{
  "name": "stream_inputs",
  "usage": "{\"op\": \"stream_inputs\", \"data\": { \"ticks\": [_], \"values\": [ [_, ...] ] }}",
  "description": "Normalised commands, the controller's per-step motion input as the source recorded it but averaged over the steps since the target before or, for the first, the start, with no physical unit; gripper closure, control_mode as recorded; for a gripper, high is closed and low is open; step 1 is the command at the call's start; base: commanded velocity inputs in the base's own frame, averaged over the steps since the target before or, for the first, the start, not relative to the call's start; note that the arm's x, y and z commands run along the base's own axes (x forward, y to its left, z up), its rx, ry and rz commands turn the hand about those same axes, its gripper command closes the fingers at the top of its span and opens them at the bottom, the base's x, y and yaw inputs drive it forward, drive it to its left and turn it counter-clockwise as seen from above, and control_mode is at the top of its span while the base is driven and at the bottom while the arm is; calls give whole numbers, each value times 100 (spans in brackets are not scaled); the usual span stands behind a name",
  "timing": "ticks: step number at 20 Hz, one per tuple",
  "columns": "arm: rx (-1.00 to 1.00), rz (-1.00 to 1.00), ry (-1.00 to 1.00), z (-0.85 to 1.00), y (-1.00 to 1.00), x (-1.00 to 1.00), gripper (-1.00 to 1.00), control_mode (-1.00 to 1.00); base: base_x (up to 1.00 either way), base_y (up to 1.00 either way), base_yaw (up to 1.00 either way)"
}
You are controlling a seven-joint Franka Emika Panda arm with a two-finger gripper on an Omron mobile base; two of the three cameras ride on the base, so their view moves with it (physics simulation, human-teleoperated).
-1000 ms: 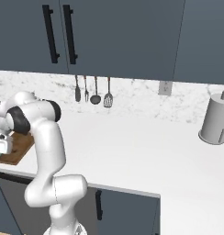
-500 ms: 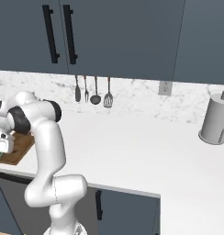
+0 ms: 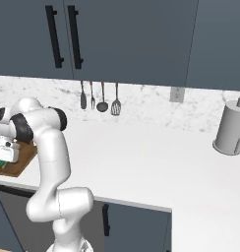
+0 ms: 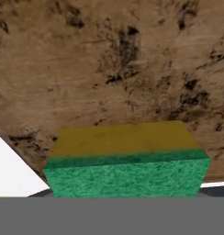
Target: Pick up the sponge from the counter and clean the cutting board by briefly scrubbing or pressing down on the cutting board. Once finished, release the sponge.
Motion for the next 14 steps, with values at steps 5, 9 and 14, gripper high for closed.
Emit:
{"op": "stream_inputs", "data": {
  "ticks": [5,9,14],
  "values": [
    [-1,0,0,-32,-24,65,100,-100,0,0,0],
    [0,0,0,-27,-29,73,100,-100,0,0,0],
    [0,0,0,-31,-28,78,100,-100,0,0,0]
  ]
}}
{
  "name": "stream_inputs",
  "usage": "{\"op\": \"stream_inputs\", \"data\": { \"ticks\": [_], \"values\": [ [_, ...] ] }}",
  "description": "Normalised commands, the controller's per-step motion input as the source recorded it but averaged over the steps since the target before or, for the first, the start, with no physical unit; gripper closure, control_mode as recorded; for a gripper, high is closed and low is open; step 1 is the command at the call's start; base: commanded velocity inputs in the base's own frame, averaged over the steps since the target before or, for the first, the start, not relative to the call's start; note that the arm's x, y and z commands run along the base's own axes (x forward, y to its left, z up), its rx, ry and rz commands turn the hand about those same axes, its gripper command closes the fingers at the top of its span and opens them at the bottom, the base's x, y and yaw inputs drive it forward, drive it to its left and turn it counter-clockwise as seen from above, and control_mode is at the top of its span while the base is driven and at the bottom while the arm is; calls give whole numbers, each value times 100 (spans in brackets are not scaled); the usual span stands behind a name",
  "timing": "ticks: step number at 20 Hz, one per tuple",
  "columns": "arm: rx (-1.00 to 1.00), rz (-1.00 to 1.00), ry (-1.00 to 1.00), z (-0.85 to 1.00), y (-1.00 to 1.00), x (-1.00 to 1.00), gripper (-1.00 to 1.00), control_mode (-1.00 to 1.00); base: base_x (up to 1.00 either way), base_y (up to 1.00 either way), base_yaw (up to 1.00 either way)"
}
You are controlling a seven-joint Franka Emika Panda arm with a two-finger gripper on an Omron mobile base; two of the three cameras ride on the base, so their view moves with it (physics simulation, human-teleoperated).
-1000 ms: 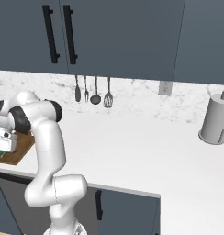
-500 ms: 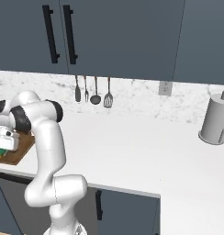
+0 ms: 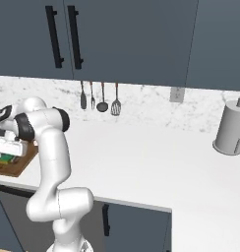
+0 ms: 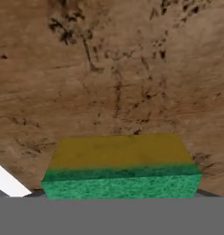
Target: Pick up the sponge from the counter and clean the cutting board by briefly scrubbing or pressing down on the cutting board. Once finished, release the sponge.
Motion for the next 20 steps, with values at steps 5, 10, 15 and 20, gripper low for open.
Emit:
{"op": "stream_inputs", "data": {
  "ticks": [5,10,15,20],
  "values": [
    [0,0,0,-43,-20,89,100,-100,0,0,0],
    [0,0,0,-44,-22,85,100,-100,0,0,0],
    [0,0,-3,-36,-30,77,100,-100,0,0,0],
    [0,0,-7,-32,-26,64,100,-100,0,0,0]
  ]
}}
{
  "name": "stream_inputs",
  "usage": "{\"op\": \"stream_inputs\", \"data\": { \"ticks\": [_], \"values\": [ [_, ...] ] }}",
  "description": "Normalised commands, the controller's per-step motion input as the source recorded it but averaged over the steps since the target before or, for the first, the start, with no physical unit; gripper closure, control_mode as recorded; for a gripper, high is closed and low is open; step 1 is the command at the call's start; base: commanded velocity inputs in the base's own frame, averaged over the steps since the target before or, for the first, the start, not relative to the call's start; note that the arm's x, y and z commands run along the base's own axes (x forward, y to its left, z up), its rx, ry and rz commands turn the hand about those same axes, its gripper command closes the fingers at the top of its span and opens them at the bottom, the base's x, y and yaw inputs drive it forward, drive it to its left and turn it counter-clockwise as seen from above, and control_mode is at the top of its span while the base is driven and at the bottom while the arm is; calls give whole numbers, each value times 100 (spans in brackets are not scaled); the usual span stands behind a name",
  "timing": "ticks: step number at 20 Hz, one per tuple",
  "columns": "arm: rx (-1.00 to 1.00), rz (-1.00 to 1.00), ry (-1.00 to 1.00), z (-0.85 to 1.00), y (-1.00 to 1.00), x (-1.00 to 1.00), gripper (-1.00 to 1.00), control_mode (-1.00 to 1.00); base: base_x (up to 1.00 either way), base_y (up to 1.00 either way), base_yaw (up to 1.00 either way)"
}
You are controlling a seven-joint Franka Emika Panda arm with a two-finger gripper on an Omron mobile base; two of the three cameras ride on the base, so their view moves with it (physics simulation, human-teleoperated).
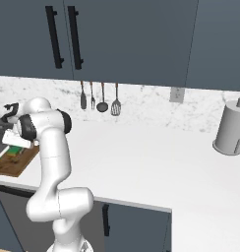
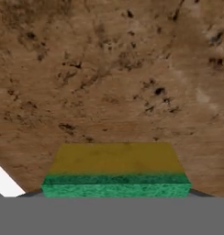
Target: Pick up the sponge from the counter and clean the cutting board by briefly scrubbing or pressing down on the cutting board. Once finished, release the sponge.
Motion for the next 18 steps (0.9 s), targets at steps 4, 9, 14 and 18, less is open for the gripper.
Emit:
{"op": "stream_inputs", "data": {
  "ticks": [4,9,14,18],
  "values": [
    [-1,0,-19,-1,-11,15,100,-100,0,0,0],
    [0,-2,-14,2,-2,22,100,-100,0,0,0],
    [0,0,-13,0,-18,34,100,-100,0,0,0],
    [-9,0,-27,-14,-2,16,100,-100,0,0,0]
  ]
}}
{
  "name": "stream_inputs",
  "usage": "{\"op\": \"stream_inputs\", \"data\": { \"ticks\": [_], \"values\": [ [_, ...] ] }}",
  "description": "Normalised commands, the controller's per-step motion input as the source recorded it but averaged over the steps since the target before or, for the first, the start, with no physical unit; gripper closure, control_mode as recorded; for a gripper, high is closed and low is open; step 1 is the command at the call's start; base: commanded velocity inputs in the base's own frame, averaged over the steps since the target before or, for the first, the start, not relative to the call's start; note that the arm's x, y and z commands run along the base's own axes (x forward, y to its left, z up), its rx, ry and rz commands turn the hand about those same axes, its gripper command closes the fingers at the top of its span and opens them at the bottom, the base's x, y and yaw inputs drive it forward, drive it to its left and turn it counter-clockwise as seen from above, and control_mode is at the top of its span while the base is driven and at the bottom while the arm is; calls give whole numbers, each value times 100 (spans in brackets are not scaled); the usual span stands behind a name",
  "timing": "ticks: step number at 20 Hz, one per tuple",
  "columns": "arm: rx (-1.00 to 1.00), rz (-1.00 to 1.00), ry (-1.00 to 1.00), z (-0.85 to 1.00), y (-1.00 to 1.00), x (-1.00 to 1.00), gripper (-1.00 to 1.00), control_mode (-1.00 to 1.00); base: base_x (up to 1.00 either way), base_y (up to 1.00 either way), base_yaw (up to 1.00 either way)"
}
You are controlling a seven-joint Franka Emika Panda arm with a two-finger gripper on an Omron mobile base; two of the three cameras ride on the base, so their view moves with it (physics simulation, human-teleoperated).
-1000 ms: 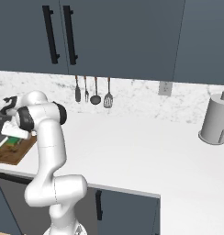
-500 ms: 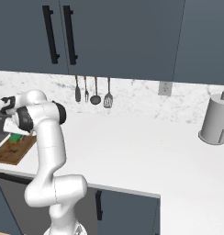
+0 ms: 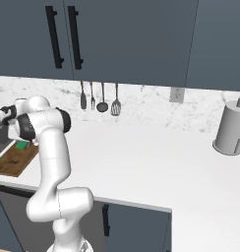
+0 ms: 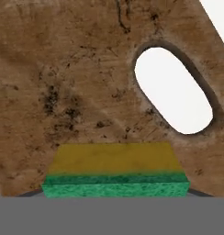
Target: Pick up the sponge from the counter and clean the cutting board by briefly scrubbing or pressing down on the cutting board. Once finished, release the sponge.
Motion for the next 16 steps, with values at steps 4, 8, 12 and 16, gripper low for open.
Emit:
{"op": "stream_inputs", "data": {
  "ticks": [4,8,12,16],
  "values": [
    [-11,0,-27,-13,0,37,100,-100,0,0,0],
    [-2,0,-25,0,-14,34,100,-100,0,0,0],
    [0,0,-21,-9,-19,39,100,-100,0,0,0],
    [0,0,-19,-44,-1,11,100,-100,0,0,0]
  ]
}}
